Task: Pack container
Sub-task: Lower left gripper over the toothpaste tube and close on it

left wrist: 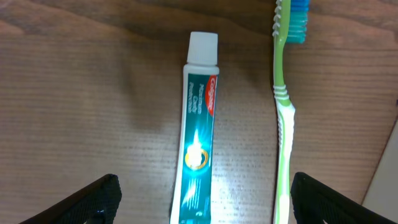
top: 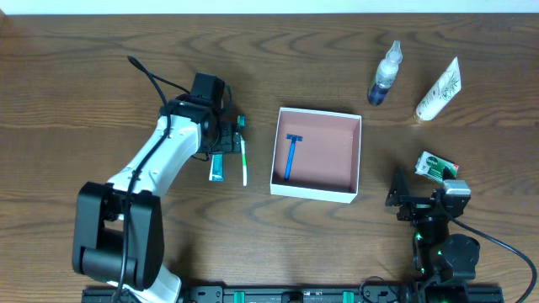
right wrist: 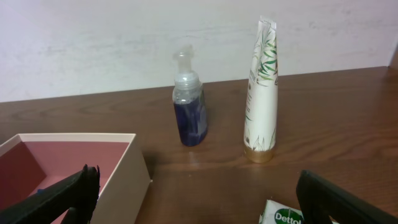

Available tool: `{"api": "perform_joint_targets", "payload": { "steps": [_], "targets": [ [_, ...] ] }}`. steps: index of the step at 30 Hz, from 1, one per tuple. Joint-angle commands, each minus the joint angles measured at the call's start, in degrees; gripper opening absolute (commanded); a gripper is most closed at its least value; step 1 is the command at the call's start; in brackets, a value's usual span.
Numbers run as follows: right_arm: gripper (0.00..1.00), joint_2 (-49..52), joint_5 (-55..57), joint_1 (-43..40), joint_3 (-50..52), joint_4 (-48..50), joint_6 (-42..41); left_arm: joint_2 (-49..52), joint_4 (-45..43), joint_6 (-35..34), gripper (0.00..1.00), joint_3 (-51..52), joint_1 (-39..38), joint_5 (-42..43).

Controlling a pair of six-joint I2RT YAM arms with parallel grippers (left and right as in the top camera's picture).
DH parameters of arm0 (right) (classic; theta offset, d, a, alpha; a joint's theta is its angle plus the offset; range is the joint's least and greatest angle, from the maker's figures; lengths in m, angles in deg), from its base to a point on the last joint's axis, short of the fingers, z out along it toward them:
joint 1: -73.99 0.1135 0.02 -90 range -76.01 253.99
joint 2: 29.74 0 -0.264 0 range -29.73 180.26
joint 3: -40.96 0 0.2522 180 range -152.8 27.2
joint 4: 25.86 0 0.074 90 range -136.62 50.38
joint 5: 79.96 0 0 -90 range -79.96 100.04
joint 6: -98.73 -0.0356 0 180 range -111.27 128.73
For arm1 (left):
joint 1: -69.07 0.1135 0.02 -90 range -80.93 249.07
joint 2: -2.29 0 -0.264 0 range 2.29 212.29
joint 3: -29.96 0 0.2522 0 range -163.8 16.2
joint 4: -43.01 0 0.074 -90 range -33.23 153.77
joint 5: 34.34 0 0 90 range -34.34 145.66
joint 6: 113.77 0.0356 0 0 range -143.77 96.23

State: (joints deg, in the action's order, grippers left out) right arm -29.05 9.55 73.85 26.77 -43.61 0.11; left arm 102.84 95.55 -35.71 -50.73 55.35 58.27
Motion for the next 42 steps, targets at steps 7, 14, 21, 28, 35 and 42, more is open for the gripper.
{"api": "perform_joint_targets", "payload": {
  "steps": [7,14,21,28,35,42],
  "targets": [
    [0.99,-0.4,-0.2,-0.3,0.1,-0.2,0.6,4.7,-0.7,0.6,0.88,0.2,0.2,-0.7],
    [0.99,-0.4,-0.2,-0.3,0.1,-0.2,0.6,4.7,-1.4,0.6,0.88,0.2,2.1,-2.6],
    [0.99,-0.4,-0.2,-0.3,0.1,-0.2,0.6,5.5,-1.9,0.6,0.88,0.2,2.6,-2.6],
    [0.99,-0.4,-0.2,-0.3,0.1,-0.2,0.6,7.3,-2.1,0.6,0.88,0.2,2.3,-2.6],
    [0.99,-0.4,-0.2,-0.3,0.1,-0.2,0.6,7.7,-2.9,0.6,0.88,0.2,2.3,-2.6],
    [0.99,-0.4,-0.2,-0.3,0.1,-0.2,0.6,7.7,-3.3,0.5,0.87,0.2,2.3,-1.7]
  ]
}}
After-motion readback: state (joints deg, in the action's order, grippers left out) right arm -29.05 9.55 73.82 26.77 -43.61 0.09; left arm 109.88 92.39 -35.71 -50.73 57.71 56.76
